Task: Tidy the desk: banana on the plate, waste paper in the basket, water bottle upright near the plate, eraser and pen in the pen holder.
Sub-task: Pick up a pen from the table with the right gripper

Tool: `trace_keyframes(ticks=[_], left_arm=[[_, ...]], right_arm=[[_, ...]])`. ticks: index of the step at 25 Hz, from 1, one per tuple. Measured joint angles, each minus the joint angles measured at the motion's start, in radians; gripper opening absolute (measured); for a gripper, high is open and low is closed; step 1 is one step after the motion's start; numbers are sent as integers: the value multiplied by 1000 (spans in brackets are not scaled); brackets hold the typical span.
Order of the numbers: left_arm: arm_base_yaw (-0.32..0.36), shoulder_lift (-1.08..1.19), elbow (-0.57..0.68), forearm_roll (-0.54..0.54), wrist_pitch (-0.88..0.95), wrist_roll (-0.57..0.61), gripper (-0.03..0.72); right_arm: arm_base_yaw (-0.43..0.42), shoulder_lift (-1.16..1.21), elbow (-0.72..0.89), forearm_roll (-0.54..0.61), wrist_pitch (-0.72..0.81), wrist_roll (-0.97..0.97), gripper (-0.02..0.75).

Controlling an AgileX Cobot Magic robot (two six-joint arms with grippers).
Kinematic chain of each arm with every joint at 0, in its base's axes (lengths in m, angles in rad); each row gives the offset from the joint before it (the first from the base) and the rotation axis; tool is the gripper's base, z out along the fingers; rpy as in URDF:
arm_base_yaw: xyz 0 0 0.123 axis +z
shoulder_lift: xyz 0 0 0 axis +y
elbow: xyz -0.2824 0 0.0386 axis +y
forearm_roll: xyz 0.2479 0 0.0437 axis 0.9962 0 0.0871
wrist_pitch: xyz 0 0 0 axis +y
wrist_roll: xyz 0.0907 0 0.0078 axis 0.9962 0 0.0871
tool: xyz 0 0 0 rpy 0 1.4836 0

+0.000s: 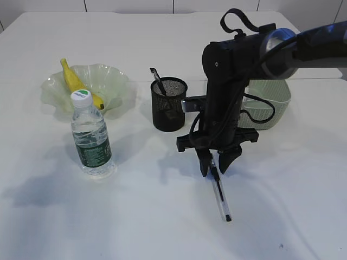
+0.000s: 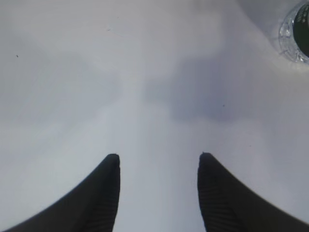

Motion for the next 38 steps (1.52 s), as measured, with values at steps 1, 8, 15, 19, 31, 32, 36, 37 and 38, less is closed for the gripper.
trace_keyframes(ticks=[1,8,15,19,31,32,36,37,38], left_arm=[[0,0,0,0,0,0,363],[0,0,0,-3,0,0,363],[0,0,0,-8,0,0,360],[0,0,0,-8,0,0,357],[0,0,0,-8,10,0,356],[0,0,0,-8,10,0,356],[0,0,0,-8,12,0,356],[0,0,0,-8,12,0,356],[0,0,0,-8,12,0,356]], right_arm=[[0,0,0,4,-12,8,316],[0,16,0,7,-39,57,316],[0,18,0,1,-52,97,319],[0,22,0,-10,-54,101,319],[-8,46,0,-18,-58,101,319],[-8,49,0,-18,-58,101,319],[-8,49,0,-18,-65,101,306],[-8,49,0,-18,-65,101,290],[-8,49,0,-18,-67,101,260]])
